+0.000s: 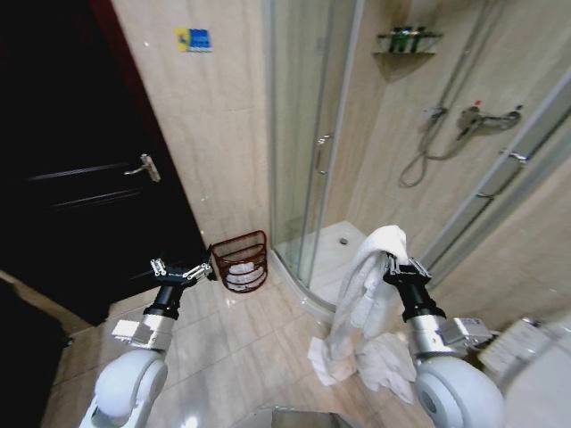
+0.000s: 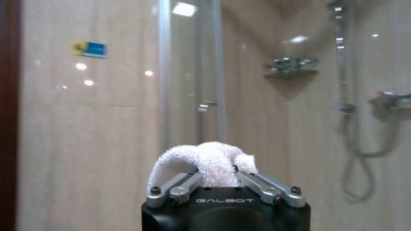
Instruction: Discard the used towel into the hamper.
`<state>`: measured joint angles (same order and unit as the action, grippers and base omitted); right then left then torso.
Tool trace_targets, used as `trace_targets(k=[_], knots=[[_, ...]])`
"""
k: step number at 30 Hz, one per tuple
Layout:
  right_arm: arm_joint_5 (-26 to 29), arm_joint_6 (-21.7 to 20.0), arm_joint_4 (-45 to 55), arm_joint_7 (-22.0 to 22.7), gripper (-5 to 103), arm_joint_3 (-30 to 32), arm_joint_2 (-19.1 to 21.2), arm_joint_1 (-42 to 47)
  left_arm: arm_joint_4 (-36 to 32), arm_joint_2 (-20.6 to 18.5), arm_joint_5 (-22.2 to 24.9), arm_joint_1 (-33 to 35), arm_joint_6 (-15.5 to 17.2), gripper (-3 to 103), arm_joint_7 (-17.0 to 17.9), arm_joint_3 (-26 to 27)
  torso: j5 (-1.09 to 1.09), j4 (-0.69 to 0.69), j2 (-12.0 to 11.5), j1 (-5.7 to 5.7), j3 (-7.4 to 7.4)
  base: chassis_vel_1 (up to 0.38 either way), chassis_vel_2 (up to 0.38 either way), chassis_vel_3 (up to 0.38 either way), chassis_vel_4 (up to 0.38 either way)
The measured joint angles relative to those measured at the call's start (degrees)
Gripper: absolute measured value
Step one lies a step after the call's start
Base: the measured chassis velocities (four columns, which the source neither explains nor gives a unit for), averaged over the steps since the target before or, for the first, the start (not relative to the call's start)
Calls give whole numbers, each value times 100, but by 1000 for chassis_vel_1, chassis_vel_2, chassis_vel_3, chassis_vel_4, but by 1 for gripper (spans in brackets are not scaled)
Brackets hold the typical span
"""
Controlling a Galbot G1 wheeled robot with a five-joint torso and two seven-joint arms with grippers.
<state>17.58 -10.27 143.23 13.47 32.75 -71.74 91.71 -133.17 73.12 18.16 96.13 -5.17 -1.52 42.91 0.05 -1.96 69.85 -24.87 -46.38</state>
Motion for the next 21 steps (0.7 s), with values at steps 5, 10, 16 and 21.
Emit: trace_targets(k=[5, 10, 16, 21], knots=[[70, 35, 0, 68, 7, -12, 41, -33, -4, 27, -113, -6, -6, 100, 3, -56, -2, -1, 0, -1, 0, 352, 377, -207, -210], [198, 48, 1, 92, 7, 10, 127, -85, 1, 72, -243, -19, -26, 100, 34, -160, -3, -4, 0, 1, 0, 222, 180, -38, -23], [289, 53, -20, 96, 7, 6, 205, -211, -8, 104, -299, -21, 19, 100, 36, -201, -7, 2, 0, 1, 0, -29, -47, 73, 76], [317, 54, -94, 72, 7, -18, 236, -310, 19, 123, -313, -33, 43, 100, 32, -186, -8, 1, 0, 1, 0, -41, -38, 25, 22]])
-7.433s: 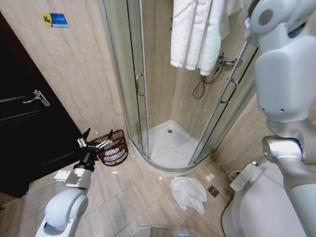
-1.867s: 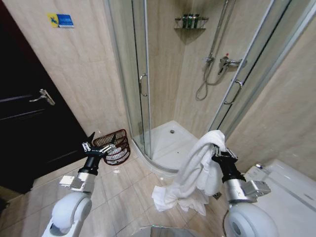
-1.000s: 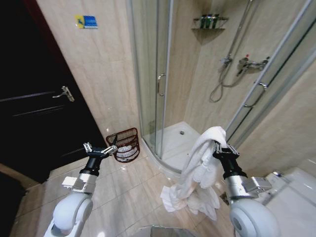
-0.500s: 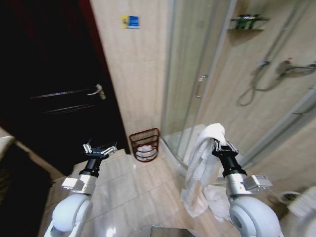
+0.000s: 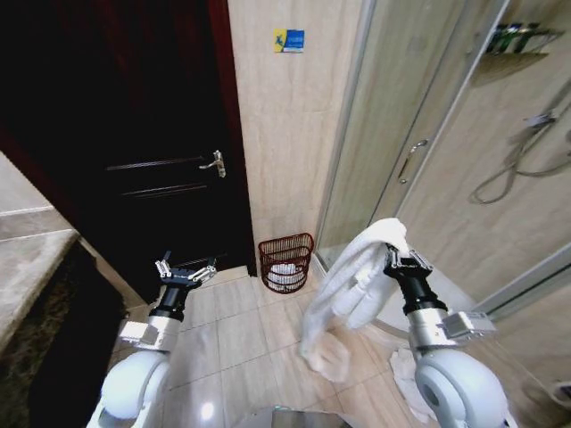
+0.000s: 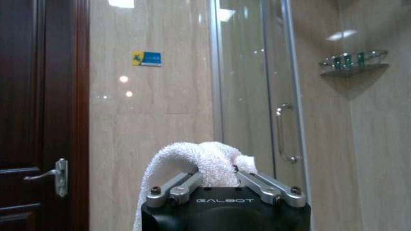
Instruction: Discard the used towel into the hamper.
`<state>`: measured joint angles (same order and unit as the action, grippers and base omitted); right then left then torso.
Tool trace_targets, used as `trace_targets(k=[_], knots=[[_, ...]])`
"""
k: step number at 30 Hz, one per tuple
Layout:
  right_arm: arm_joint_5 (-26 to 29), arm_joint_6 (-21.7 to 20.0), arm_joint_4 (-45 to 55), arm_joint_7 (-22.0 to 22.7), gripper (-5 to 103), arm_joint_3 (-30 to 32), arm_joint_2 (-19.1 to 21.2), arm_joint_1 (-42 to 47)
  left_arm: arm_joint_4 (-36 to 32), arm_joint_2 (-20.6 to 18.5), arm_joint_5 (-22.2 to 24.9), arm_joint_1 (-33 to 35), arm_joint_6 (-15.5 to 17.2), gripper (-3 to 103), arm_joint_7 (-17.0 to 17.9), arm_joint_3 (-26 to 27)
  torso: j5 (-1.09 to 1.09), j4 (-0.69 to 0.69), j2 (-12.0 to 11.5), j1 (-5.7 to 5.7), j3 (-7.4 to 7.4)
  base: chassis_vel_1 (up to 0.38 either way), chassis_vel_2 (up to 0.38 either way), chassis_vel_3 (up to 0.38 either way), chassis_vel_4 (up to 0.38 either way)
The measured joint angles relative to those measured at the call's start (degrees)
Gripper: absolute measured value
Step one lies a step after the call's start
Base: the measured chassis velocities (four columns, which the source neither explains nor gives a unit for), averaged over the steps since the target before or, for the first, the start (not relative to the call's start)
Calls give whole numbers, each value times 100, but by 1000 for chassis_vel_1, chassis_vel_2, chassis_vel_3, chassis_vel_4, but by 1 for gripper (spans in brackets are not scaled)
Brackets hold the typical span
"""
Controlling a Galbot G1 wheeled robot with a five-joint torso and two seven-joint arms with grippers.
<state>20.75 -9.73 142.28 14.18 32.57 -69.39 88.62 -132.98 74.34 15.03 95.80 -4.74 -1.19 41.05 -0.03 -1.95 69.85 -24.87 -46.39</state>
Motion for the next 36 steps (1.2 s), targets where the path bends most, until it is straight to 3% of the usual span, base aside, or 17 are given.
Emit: trace_targets(k=[36], knots=[[-7, -79, 70, 56, 7, 82, 11, 49, 13, 40, -35, 58, -188, 100, 71, 55, 3, -1, 0, 0, 1, 34, 35, 24, 28]])
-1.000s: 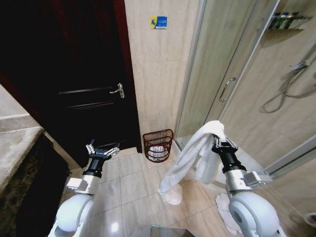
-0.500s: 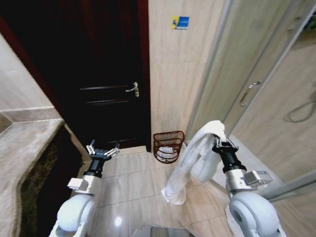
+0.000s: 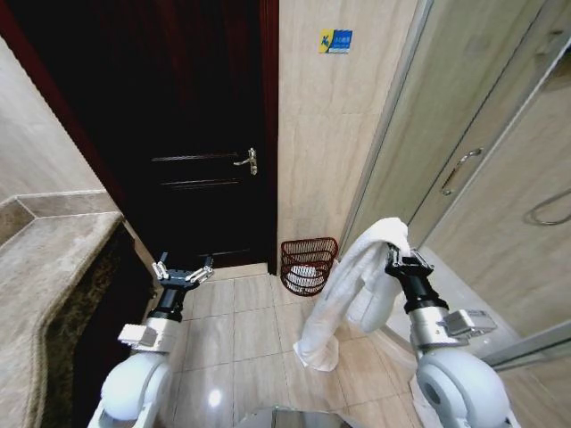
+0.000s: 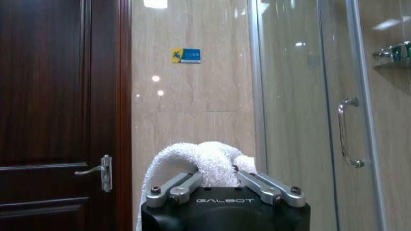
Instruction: Discard the used towel into the hamper.
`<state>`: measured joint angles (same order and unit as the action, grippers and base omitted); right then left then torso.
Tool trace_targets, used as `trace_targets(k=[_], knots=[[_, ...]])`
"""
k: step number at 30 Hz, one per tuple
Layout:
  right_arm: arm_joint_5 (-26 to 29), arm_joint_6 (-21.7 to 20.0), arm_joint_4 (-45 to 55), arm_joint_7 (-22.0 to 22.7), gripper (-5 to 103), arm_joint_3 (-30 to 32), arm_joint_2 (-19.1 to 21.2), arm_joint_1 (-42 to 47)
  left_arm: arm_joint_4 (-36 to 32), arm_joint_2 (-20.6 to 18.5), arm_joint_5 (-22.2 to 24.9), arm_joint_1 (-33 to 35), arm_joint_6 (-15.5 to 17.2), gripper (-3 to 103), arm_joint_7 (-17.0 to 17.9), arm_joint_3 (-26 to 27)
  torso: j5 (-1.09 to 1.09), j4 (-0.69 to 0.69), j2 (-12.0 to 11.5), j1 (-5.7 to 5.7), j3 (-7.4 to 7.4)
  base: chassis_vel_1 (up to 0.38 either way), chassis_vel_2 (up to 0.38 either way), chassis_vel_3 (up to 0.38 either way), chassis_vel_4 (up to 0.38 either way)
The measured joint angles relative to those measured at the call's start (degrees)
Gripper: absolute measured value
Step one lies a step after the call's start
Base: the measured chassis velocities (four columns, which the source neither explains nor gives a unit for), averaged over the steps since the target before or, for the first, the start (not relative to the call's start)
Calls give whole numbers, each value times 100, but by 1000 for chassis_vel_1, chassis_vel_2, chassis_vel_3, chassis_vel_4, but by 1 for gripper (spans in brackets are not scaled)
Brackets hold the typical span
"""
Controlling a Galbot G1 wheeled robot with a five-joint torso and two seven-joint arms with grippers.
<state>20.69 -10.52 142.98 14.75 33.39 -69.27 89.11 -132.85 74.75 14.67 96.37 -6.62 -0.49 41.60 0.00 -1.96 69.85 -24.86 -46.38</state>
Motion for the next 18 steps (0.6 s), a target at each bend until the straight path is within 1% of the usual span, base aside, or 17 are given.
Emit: trace_targets(k=[18], knots=[[-15, 6, 12, -26, 7, 27, -8, 9, -29, -8, 0, 0, -3, 100, -10, 9, 0, 1, 0, -1, -1, -55, 52, 53, -60]])
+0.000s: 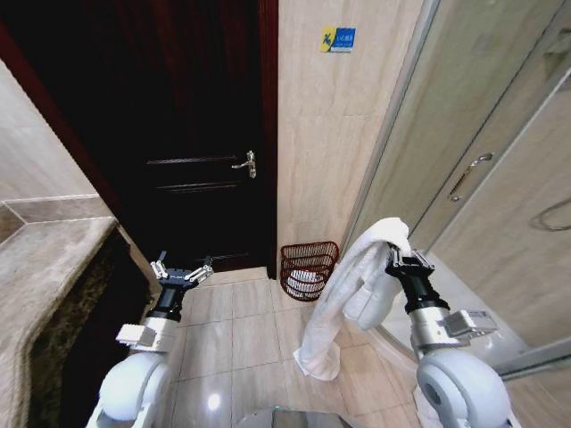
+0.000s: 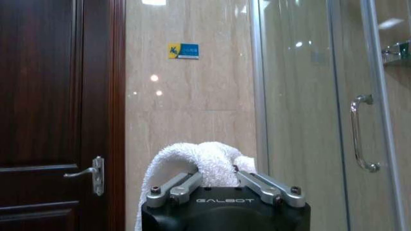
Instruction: Discard the used towel into the hamper.
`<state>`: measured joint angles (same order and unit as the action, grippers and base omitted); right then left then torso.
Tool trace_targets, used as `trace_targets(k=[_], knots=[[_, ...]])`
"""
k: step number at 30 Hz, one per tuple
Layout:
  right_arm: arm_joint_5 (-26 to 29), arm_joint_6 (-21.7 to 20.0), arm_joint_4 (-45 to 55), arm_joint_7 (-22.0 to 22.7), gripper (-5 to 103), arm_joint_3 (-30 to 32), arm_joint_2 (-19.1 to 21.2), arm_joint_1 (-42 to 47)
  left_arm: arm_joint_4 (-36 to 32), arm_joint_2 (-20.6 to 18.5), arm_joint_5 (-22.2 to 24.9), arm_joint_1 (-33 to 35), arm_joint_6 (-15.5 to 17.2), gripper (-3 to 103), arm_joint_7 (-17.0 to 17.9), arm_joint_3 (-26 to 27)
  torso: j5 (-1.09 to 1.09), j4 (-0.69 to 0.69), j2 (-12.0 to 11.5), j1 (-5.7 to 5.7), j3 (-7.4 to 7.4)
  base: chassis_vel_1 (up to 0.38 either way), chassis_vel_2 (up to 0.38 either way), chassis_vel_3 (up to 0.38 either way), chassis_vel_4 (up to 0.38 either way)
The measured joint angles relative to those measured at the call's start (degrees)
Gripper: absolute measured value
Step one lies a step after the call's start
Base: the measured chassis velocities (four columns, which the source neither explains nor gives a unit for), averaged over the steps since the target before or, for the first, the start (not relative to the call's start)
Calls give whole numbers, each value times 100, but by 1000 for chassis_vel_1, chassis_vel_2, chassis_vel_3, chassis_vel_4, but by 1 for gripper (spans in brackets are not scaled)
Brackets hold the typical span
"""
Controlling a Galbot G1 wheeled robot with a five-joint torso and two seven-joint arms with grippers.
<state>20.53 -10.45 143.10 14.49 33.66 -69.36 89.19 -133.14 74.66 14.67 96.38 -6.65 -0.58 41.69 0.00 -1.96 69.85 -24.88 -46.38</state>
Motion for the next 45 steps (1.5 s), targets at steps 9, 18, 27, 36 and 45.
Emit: trace_targets(k=[9, 18, 27, 36, 45], knots=[[7, 0, -2, -19, 7, 5, 7, -23, -22, 8, 0, 18, 0, 100, -5, 11, 0, 0, 1, 2, 1, -42, 45, 53, -38], [8, 0, -21, -24, 7, 8, 11, -47, -30, 12, -2, 28, 0, 100, -9, 9, -1, -2, 0, -1, -1, -108, 110, 108, -106], [14, -2, -22, -25, 7, 2, 16, -50, -46, 11, 0, 28, 0, 100, -8, 12, 0, 0, 0, 0, 0, -94, 89, 97, -102], [28, -40, 2, -13, 7, 5, 34, -57, -85, 29, -19, 56, -1, 100, -8, -15, 0, 0, 0, 0, 0, -72, 82, 76, -74], [532, -229, 6, 116, 7, 115, 296, -493, -104, 96, -53, 127, -1, 100, -11, 53, 0, 0, 0, 1, 0, -8, 17, 13, -9]])
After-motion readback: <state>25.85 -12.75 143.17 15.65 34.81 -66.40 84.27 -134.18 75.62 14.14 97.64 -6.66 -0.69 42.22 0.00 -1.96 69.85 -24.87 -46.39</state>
